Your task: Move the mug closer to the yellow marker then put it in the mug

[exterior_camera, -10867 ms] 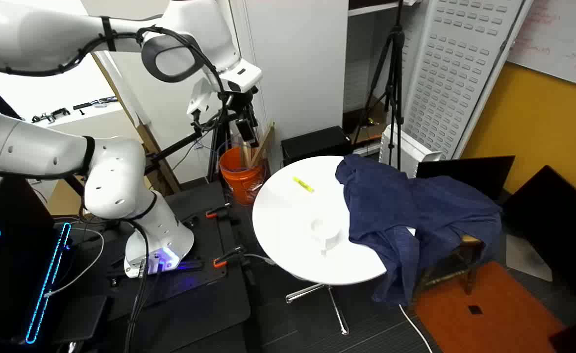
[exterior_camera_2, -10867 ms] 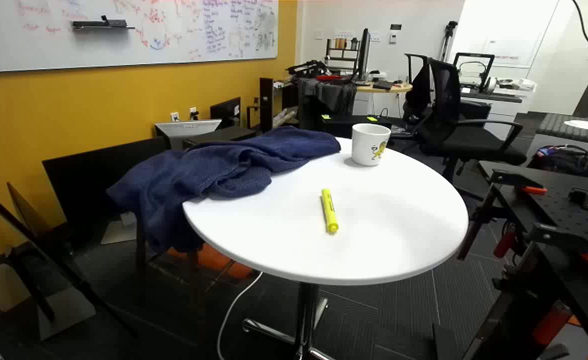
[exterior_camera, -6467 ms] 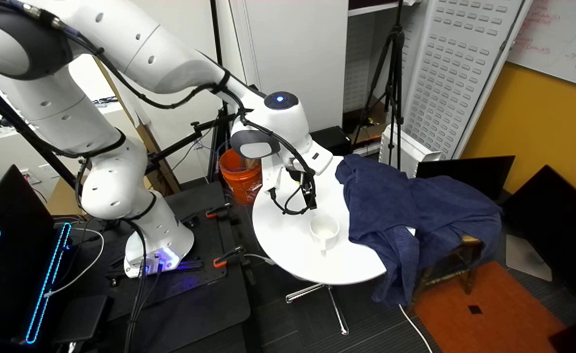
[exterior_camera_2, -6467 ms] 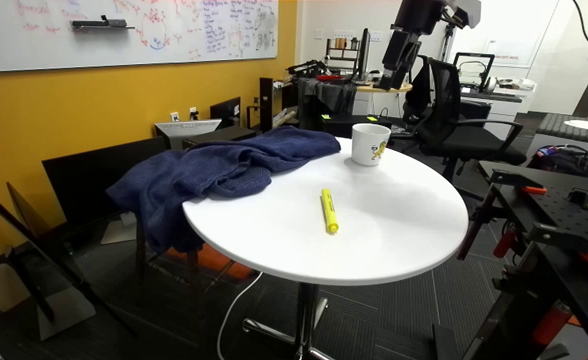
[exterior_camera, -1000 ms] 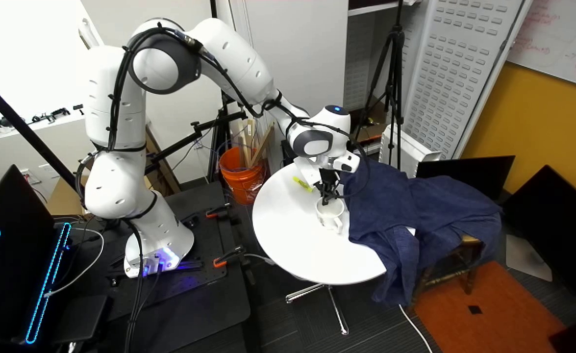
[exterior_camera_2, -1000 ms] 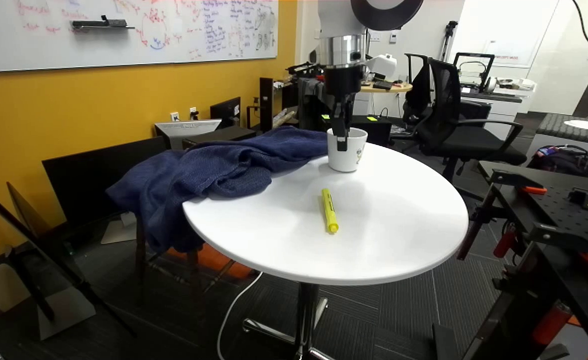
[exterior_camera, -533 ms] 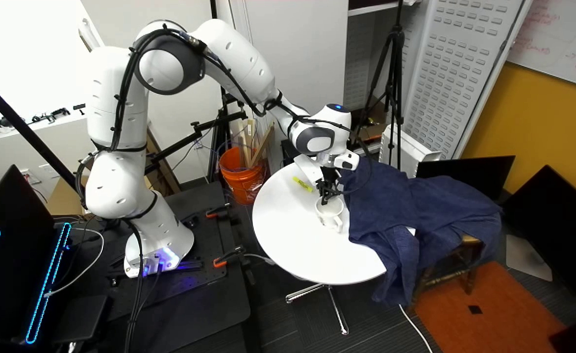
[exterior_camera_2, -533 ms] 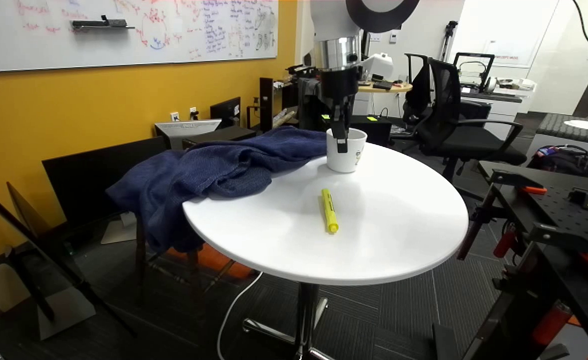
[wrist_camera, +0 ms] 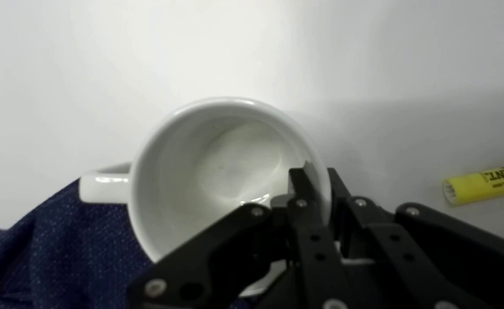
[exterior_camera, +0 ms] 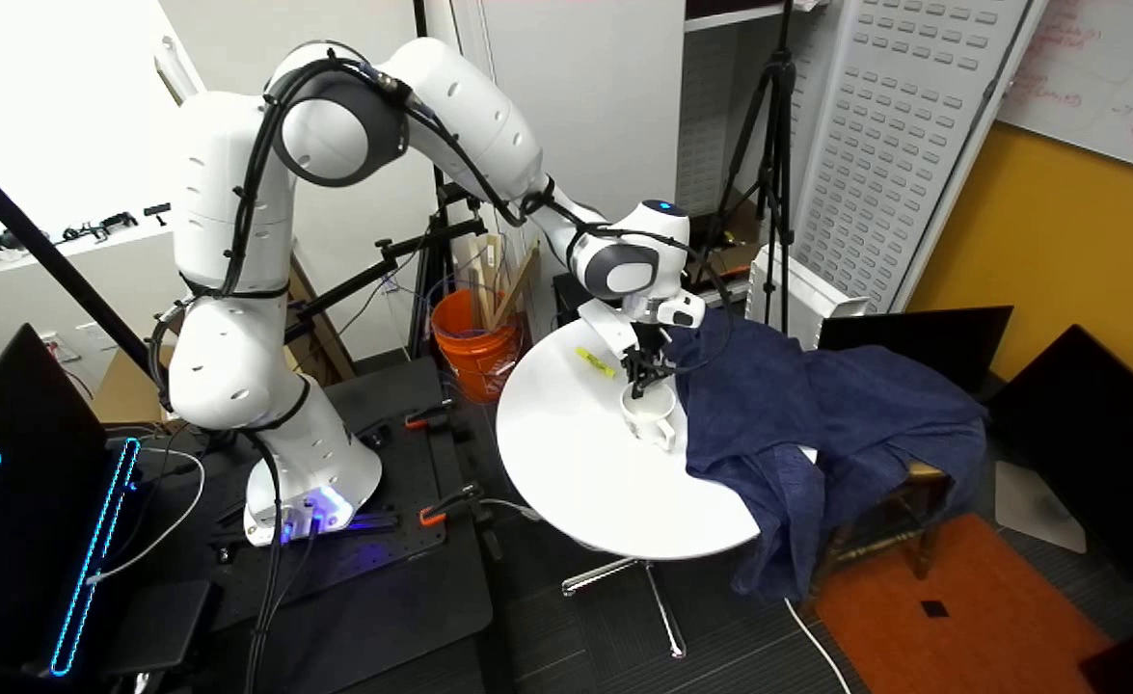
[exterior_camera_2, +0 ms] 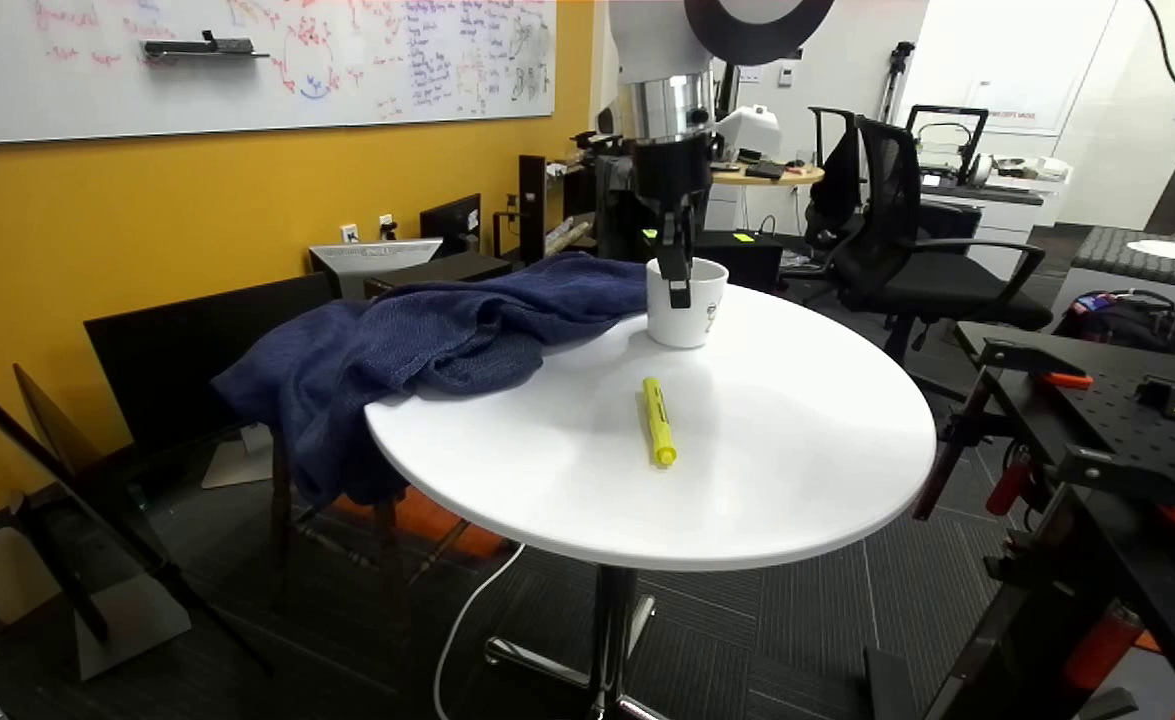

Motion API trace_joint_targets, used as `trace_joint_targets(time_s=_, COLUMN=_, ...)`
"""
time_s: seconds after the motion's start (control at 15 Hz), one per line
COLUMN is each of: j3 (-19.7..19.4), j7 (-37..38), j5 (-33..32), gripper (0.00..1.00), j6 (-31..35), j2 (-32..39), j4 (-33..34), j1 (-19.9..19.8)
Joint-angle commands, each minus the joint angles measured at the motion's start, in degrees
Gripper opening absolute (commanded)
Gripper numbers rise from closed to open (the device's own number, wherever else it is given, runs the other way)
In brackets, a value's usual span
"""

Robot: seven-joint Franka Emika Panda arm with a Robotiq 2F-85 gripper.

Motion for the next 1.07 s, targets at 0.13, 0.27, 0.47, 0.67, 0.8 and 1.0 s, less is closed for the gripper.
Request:
trace_joint_targets(time_s=0.13, j3=1.0, j7=-0.1, j5=-1.0, gripper=0.03, j6=-3.0, j2=1.6, j4=2.7, j1=0.8)
trace_joint_targets(time_s=0.27, j3=1.2, j7=0.0, j5=-1.2, gripper=0.03, j6=-3.3, j2=1.9, j4=3.2, j1=1.2)
trace_joint_targets(time_s=0.47, j3=1.6, j7=0.1, j5=-1.3, gripper=0.03, j6=-4.0, j2=2.4, j4=4.0, j1=1.8)
trace_joint_targets(time_s=0.67, j3=1.8, j7=0.1, j5=-1.3, gripper=0.03, j6=-4.7, j2=2.9, j4=4.8, j1=2.2)
trace_joint_targets(time_s=0.8, j3=1.8, j7=0.1, j5=-1.3, gripper=0.03, j6=-5.0, j2=3.2, j4=5.2, j1=2.4)
trace_joint_targets(time_s=1.0, j3=1.9, j7=0.2, j5=-1.3, gripper=0.03, j6=-5.5, j2=3.5, j4=5.7, j1=2.8)
